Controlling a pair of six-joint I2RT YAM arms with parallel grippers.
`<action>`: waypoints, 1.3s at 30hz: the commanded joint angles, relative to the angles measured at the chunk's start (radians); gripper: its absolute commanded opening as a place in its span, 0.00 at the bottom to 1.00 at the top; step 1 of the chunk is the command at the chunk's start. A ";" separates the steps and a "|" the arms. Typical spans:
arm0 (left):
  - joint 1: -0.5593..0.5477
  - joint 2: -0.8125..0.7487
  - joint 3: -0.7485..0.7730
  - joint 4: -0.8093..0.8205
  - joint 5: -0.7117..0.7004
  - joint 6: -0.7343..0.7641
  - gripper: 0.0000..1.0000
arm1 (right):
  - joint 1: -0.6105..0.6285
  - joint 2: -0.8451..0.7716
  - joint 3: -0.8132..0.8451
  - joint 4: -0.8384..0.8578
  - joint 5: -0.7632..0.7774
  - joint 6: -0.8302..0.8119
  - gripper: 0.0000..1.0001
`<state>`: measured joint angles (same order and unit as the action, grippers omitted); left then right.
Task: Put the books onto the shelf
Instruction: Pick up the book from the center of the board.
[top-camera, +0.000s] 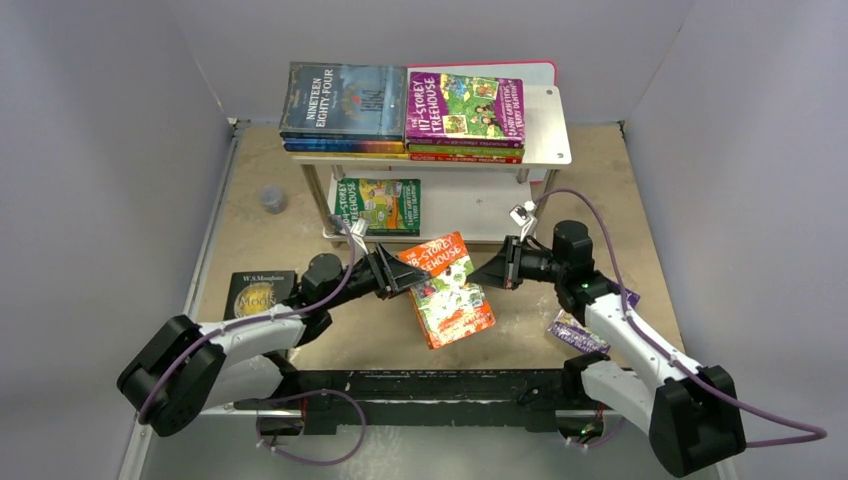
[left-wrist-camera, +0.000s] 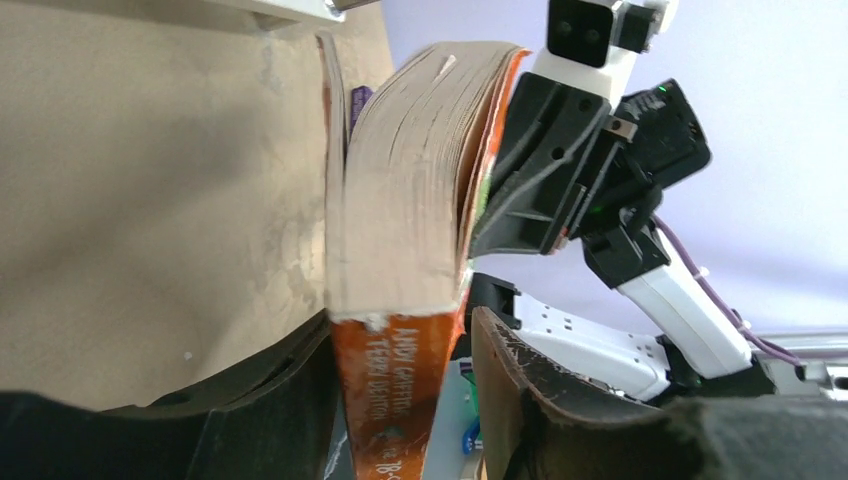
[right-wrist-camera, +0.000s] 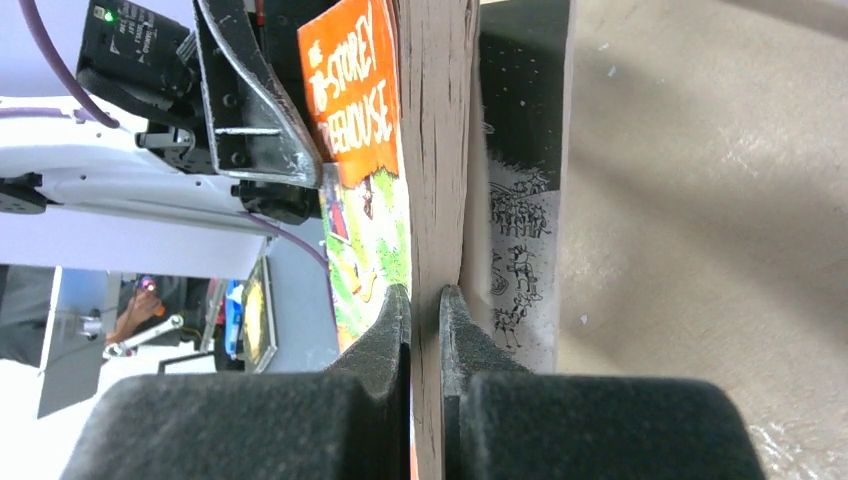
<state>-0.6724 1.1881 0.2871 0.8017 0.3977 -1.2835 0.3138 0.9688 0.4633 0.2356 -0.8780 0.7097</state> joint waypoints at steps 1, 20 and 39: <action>0.015 -0.115 0.033 -0.013 0.040 0.030 0.44 | 0.001 0.016 0.096 0.026 -0.110 -0.114 0.00; 0.017 -0.421 0.077 -0.215 -0.305 -0.007 0.00 | 0.015 -0.165 0.040 0.053 0.276 0.174 0.70; 0.018 -0.377 0.208 -0.168 -0.715 -0.122 0.00 | 0.190 -0.045 -0.024 0.543 0.507 0.621 0.93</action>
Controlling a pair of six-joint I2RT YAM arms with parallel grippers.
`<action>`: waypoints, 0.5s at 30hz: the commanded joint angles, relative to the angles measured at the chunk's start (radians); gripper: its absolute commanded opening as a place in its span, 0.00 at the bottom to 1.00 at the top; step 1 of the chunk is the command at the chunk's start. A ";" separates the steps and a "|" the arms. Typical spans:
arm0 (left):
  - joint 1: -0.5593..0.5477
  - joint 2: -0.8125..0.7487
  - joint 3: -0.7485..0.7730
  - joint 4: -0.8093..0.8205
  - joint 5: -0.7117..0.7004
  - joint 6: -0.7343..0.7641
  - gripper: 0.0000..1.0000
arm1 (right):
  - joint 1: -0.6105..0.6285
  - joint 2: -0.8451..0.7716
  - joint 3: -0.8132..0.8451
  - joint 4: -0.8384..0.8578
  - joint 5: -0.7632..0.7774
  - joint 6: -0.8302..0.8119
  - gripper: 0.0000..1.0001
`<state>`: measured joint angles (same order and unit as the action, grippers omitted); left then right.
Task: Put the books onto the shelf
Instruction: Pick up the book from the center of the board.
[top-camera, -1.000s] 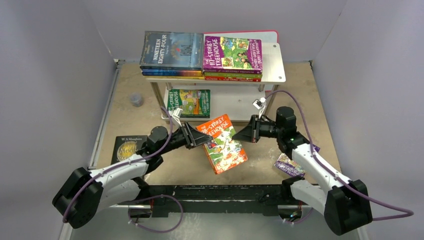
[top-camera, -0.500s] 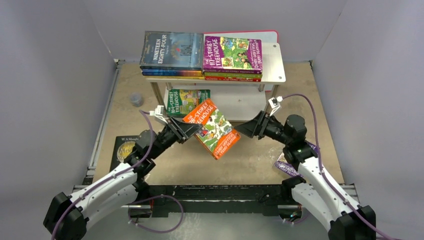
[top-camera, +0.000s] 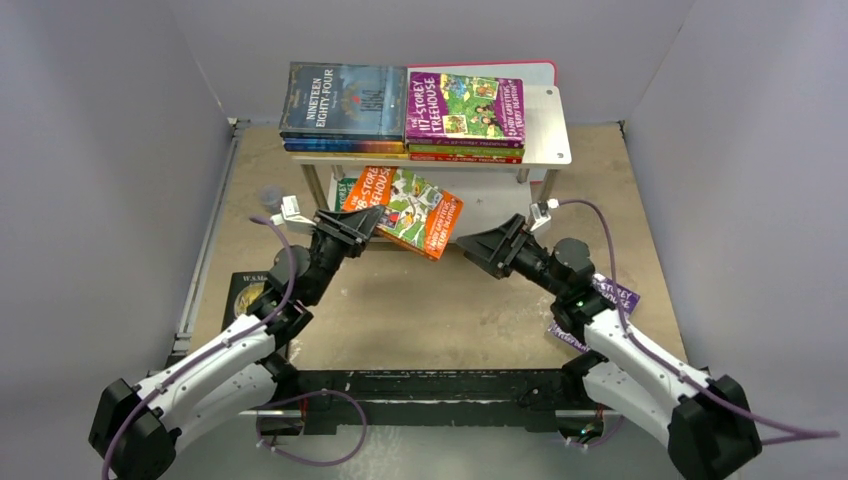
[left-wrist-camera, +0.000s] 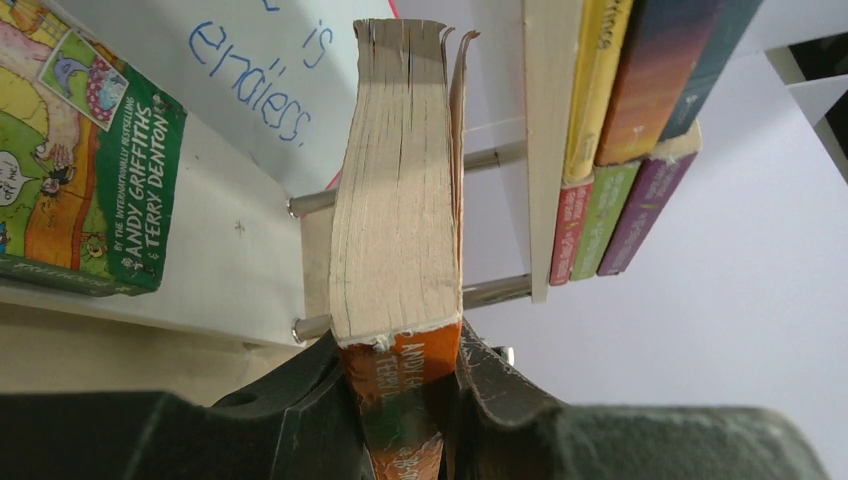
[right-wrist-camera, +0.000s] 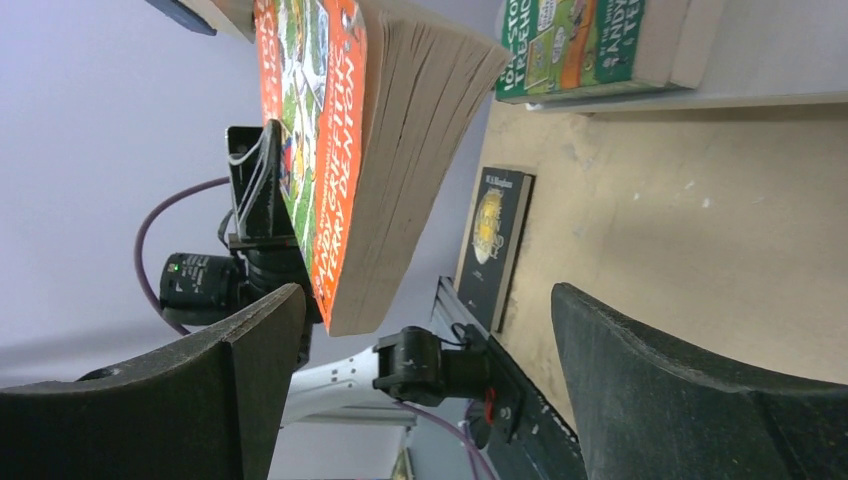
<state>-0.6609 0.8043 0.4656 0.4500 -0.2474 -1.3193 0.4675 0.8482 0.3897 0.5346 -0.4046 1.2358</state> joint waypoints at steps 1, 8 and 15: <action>0.006 0.011 0.023 0.200 -0.075 -0.099 0.00 | 0.045 0.102 0.056 0.272 0.037 0.110 0.93; 0.006 0.027 0.003 0.239 -0.091 -0.125 0.00 | 0.092 0.225 0.116 0.384 0.046 0.160 0.92; 0.007 0.035 -0.032 0.305 -0.115 -0.144 0.00 | 0.126 0.297 0.133 0.419 0.102 0.256 0.77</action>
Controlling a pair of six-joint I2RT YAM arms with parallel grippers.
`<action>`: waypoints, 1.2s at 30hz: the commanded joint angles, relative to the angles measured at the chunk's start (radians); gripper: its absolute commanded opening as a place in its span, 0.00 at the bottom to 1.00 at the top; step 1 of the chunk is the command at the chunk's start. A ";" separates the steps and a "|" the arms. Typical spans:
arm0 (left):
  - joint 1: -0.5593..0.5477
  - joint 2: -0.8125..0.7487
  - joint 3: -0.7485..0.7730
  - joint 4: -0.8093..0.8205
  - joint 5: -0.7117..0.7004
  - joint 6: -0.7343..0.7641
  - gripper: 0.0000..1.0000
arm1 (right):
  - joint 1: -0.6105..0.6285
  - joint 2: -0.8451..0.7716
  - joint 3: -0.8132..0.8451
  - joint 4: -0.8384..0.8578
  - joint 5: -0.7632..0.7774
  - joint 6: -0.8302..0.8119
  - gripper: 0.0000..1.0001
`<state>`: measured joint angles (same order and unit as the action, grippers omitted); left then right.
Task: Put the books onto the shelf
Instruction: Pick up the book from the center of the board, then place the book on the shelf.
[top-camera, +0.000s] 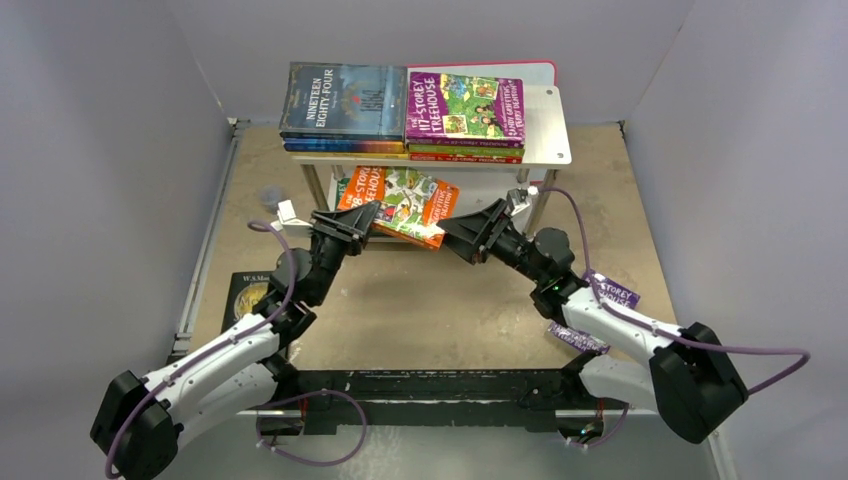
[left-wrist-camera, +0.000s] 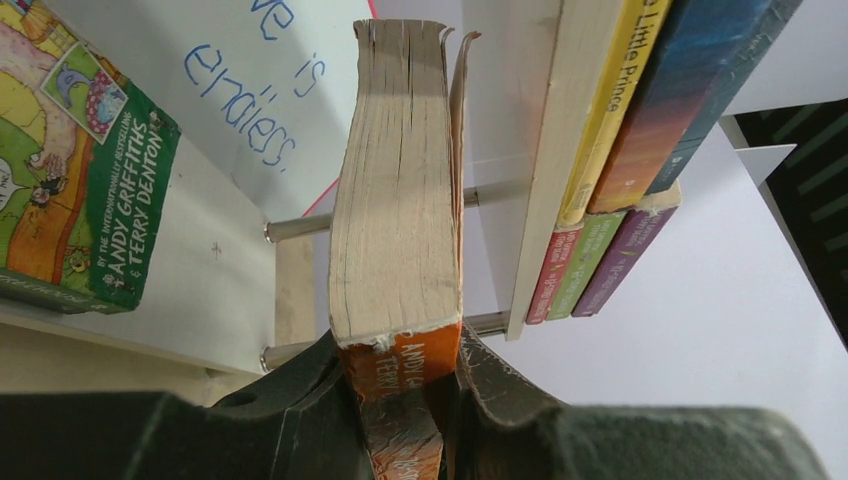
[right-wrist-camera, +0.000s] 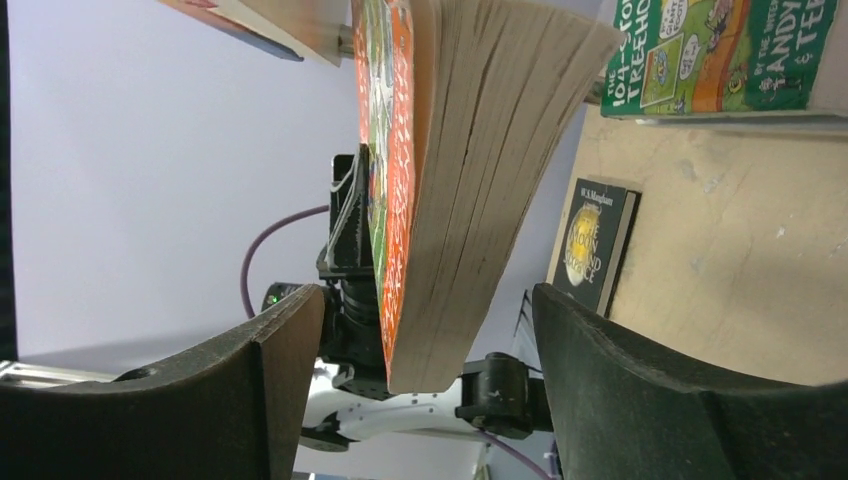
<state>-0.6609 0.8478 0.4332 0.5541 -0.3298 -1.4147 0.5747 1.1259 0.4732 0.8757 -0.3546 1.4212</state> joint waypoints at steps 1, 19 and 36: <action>0.007 -0.004 -0.002 0.212 -0.032 -0.049 0.00 | 0.023 0.030 0.055 0.075 0.055 0.086 0.74; 0.006 -0.100 -0.057 -0.004 -0.129 0.015 0.47 | 0.053 0.194 0.098 0.162 0.038 0.096 0.00; 0.007 -0.259 0.487 -1.330 -0.535 0.371 0.71 | 0.003 0.268 0.270 -0.026 -0.106 -0.179 0.00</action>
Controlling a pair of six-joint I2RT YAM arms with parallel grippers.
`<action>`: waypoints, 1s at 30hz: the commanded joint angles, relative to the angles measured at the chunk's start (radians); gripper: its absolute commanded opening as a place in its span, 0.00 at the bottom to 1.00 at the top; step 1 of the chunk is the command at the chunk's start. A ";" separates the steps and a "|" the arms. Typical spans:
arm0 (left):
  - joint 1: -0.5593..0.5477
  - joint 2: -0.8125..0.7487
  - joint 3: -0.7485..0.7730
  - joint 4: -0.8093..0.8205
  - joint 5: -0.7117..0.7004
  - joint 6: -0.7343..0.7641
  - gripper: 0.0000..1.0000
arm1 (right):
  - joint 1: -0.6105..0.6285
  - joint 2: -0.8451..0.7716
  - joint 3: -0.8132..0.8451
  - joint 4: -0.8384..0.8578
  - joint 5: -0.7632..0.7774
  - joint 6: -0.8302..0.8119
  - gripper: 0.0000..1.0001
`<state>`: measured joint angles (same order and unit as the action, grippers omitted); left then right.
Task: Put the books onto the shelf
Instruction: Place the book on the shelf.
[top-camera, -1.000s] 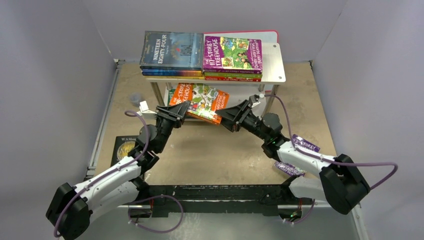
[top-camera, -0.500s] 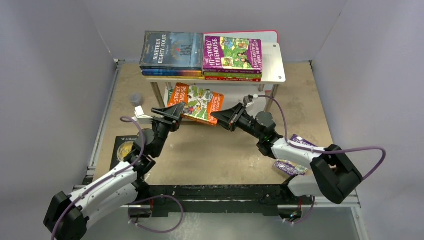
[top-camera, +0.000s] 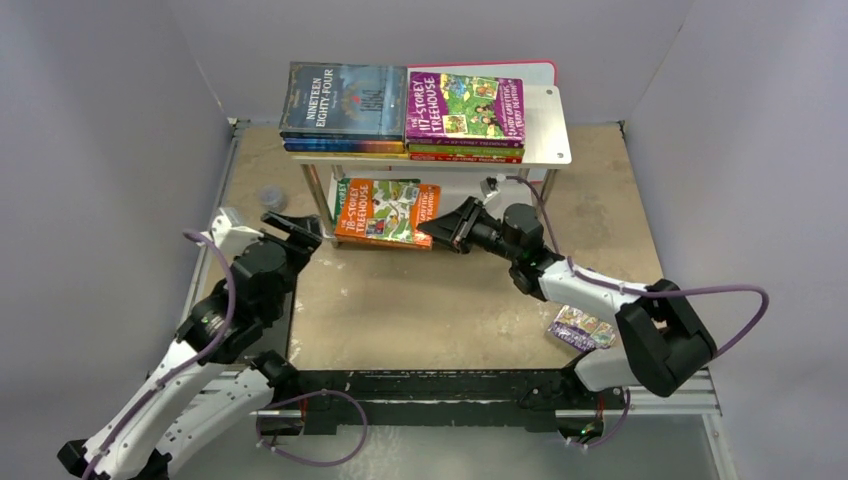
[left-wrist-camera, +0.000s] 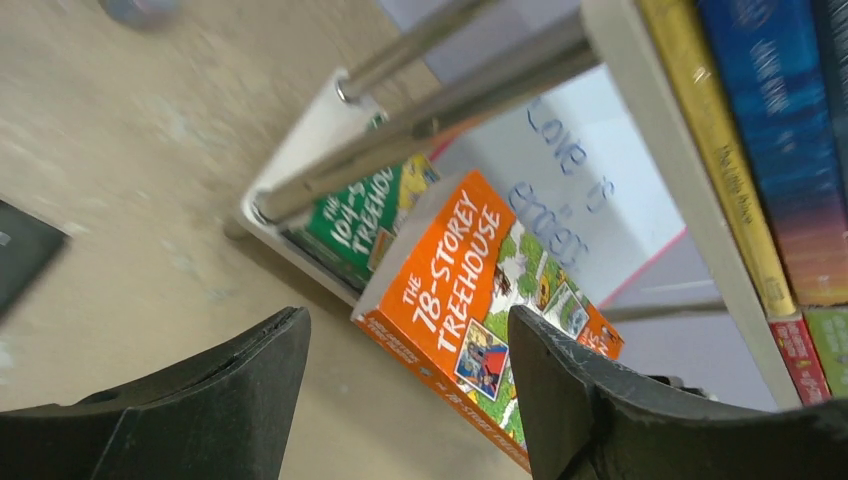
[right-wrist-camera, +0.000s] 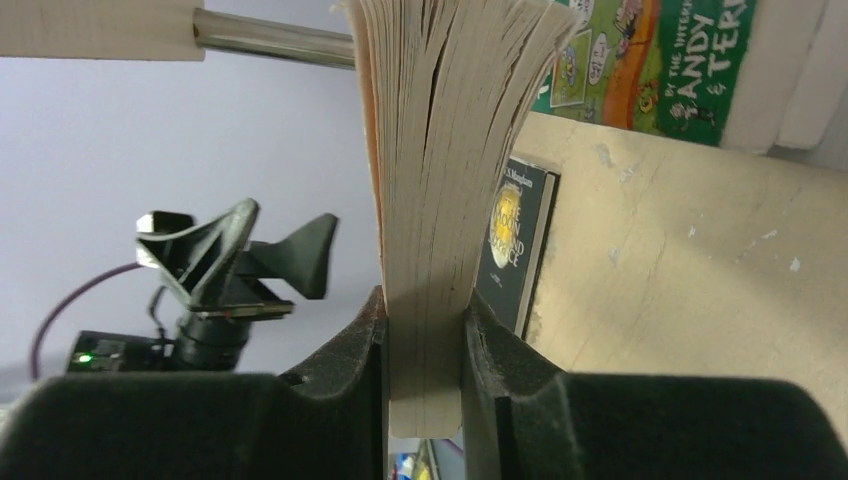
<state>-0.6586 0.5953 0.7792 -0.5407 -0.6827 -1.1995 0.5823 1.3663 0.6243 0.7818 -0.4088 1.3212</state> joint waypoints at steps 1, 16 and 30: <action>0.005 -0.009 0.169 -0.250 -0.209 0.174 0.71 | -0.007 0.052 0.137 0.065 -0.057 -0.087 0.00; 0.005 -0.040 0.016 0.006 -0.011 0.183 0.70 | -0.031 0.296 0.277 0.264 -0.109 -0.134 0.00; 0.005 -0.030 -0.108 0.122 0.080 0.088 0.70 | -0.099 0.429 0.386 0.265 -0.252 -0.117 0.00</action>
<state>-0.6567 0.5499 0.6739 -0.4854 -0.6064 -1.0889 0.4858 1.7939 0.9493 0.9218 -0.5953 1.1957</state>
